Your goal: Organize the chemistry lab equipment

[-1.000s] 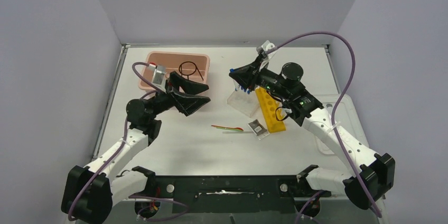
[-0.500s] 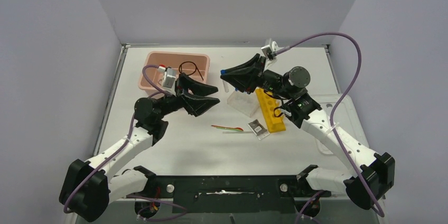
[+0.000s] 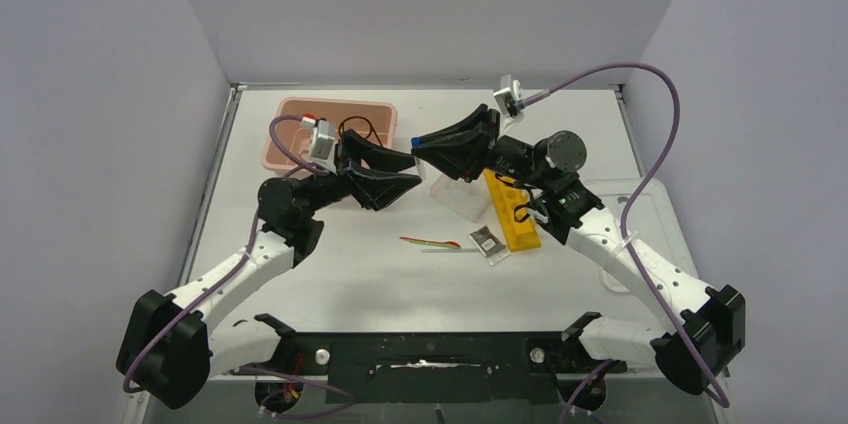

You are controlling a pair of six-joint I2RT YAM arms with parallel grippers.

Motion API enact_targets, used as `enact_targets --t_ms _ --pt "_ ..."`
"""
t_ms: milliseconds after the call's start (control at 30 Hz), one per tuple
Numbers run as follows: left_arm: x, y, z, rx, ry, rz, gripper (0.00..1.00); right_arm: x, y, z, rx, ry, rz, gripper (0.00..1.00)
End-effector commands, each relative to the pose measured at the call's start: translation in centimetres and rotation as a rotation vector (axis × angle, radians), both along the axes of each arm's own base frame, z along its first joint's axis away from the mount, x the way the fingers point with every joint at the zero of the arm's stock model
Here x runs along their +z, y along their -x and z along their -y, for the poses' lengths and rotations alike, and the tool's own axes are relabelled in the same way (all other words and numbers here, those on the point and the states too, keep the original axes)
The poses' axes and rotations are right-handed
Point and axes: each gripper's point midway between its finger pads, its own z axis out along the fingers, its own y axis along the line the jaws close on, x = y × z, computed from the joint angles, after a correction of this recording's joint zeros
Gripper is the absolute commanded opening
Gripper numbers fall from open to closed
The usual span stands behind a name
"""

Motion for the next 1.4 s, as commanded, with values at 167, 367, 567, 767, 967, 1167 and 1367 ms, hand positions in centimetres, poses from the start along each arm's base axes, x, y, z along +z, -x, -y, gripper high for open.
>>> enact_targets --t_ms 167,367,567,767,967,1167,1367 --pt "2.8 1.8 0.5 -0.042 0.055 0.090 0.44 2.2 0.8 0.2 0.018 -0.055 0.066 0.01" --pt "2.6 1.6 1.1 -0.055 0.053 0.073 0.38 2.2 0.8 0.2 0.021 -0.055 0.067 0.01" --pt "3.0 1.7 0.9 -0.038 0.063 0.071 0.19 2.1 0.9 0.7 0.004 -0.054 0.067 0.01" --pt "3.6 1.5 0.3 0.005 0.070 0.077 0.04 1.8 1.0 1.2 -0.010 -0.050 0.066 0.05" --pt "3.8 1.7 0.5 -0.001 0.037 0.083 0.02 1.5 0.7 1.6 -0.046 -0.027 0.070 0.45" --pt "2.5 1.8 1.3 -0.037 -0.081 0.111 0.02 2.0 0.5 2.6 -0.113 0.014 0.088 0.61" --pt "0.0 -0.5 2.6 -0.037 -0.294 0.113 0.02 0.9 -0.9 5.0 -0.293 0.175 0.053 0.63"
